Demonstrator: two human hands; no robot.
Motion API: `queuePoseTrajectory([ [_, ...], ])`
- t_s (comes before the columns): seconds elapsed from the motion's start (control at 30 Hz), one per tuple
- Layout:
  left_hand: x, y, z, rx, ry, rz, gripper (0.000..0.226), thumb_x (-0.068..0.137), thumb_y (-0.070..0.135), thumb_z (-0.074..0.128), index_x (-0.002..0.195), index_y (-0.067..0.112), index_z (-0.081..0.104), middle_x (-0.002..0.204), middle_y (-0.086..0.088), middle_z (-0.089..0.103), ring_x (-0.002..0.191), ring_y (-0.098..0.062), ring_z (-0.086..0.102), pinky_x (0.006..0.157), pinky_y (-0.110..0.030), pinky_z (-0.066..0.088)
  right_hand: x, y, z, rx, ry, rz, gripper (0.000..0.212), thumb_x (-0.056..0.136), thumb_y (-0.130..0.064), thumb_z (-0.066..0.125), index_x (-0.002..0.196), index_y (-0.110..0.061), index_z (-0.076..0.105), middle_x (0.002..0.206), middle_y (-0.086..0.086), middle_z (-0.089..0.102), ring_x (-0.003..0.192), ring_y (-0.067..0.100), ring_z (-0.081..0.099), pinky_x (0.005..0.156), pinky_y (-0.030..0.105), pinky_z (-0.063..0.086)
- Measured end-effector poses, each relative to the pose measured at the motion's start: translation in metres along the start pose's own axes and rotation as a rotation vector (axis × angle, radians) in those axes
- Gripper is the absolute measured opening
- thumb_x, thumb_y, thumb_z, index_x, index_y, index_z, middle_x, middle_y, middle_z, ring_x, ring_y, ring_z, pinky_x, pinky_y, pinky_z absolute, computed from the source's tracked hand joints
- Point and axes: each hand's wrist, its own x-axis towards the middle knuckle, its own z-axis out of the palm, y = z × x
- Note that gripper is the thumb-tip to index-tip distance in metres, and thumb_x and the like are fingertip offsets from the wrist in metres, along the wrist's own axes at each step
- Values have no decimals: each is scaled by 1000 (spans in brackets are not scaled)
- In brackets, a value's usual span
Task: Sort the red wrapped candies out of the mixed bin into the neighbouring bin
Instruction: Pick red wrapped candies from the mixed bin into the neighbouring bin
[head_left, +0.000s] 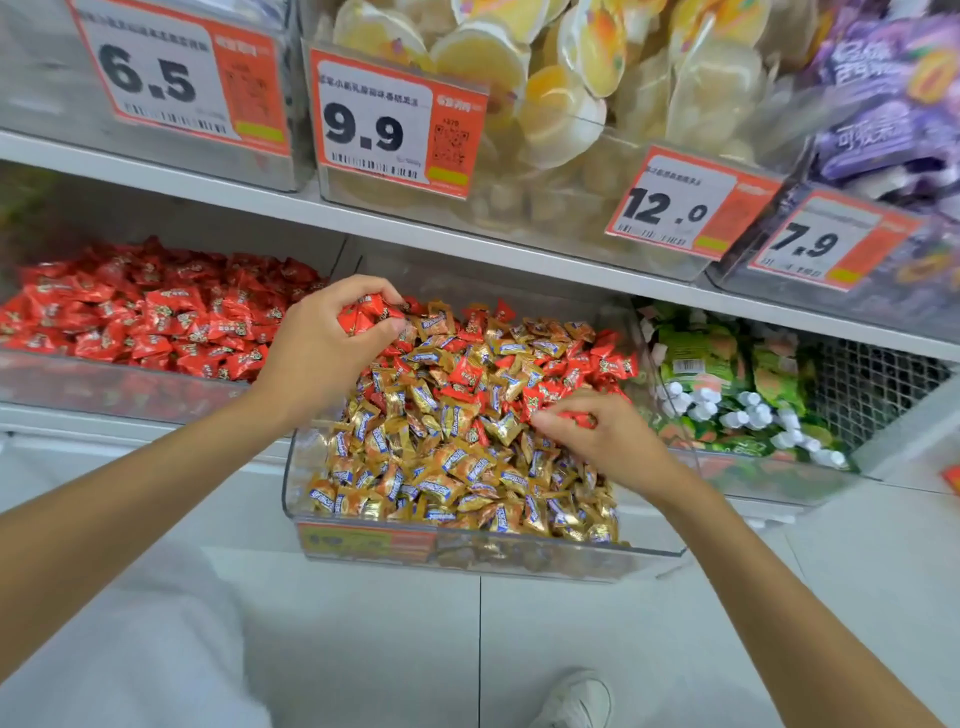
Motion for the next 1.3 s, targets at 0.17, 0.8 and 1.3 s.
queuePoseTrajectory([
  [0.17,0,-1,0,35,-25,-15,12,86,34,68,96,38,63,76,32,58,58,-39,48,57,-41,47,36,-13,21,-179,64,-34,27,88,-40,67,113,-32,70,113,-11,64,104,8,58,90,31,47],
  [0.8,3,8,-3,404,-297,127,36,91,39,60,122,56,52,96,13,60,57,-8,52,60,-35,47,0,3,-24,69,159,93,9,91,-12,61,83,-17,63,104,4,69,69,16,65,60,25,52],
  [1.3,23,12,97,672,-554,203,40,78,45,74,113,32,60,96,14,53,91,-14,54,67,-29,45,0,25,7,-139,10,142,39,89,-36,67,126,-31,60,106,-17,62,77,-10,52,68,10,41],
])
